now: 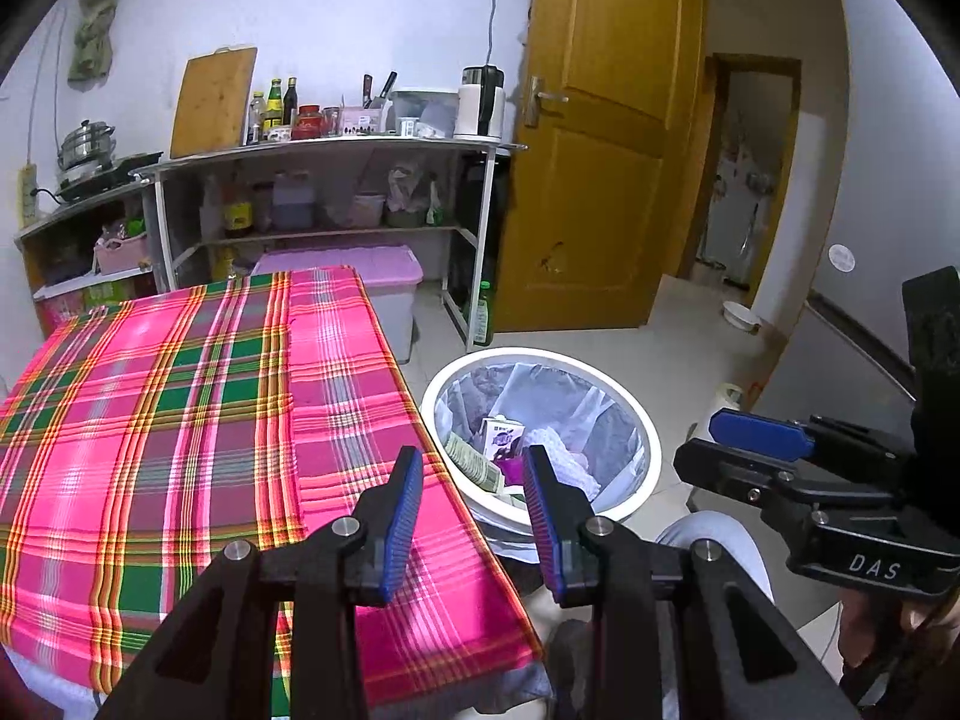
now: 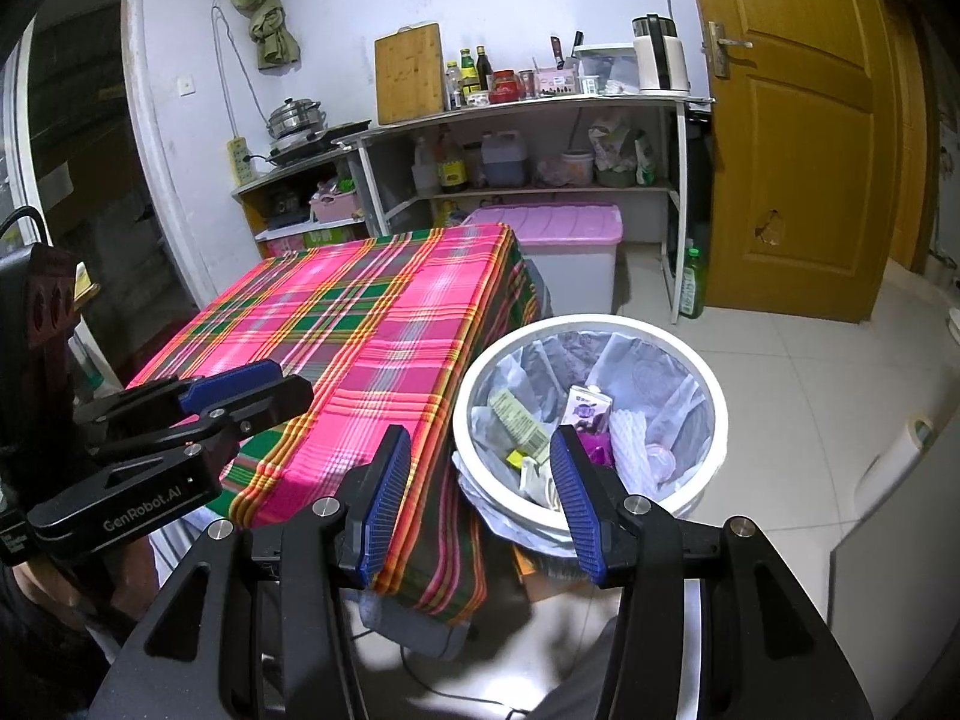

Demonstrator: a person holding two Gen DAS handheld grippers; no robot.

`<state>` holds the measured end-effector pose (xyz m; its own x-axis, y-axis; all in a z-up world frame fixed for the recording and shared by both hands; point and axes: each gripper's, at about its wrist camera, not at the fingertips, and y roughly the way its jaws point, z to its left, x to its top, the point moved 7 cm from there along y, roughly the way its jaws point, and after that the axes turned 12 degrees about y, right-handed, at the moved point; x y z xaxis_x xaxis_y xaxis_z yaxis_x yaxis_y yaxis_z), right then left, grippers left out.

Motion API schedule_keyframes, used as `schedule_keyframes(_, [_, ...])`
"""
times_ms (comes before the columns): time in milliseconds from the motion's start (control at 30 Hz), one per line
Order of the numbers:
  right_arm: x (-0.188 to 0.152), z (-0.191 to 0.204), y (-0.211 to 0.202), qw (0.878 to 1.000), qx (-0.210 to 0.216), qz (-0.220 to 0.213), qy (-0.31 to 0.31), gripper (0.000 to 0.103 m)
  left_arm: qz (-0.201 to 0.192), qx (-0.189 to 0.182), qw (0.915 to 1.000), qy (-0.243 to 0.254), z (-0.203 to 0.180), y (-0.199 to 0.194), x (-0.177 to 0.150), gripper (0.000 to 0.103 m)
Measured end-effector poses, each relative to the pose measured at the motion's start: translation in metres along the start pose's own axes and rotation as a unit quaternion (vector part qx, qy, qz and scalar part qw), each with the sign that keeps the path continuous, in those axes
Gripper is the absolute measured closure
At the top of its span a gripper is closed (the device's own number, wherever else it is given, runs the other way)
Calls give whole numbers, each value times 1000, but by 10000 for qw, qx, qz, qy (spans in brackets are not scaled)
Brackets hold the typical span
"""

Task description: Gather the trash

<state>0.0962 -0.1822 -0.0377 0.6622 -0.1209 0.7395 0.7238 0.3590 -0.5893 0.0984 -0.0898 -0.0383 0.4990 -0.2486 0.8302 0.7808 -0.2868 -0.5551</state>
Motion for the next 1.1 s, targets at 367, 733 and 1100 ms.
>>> schedule_keyframes(367, [-3,2,-1,10000,-2,29,3,54,37,91,10000,1,2,0,-3,69])
schedule_keyframes(733, [-6,4,0,10000,-10,59,18,54,65,90,9999,7,2,0,-3,69])
schedule_keyframes(1100, [-5,3,5,9999,-10,99,41,54,84,89,9999,-1,3,1,-5,69])
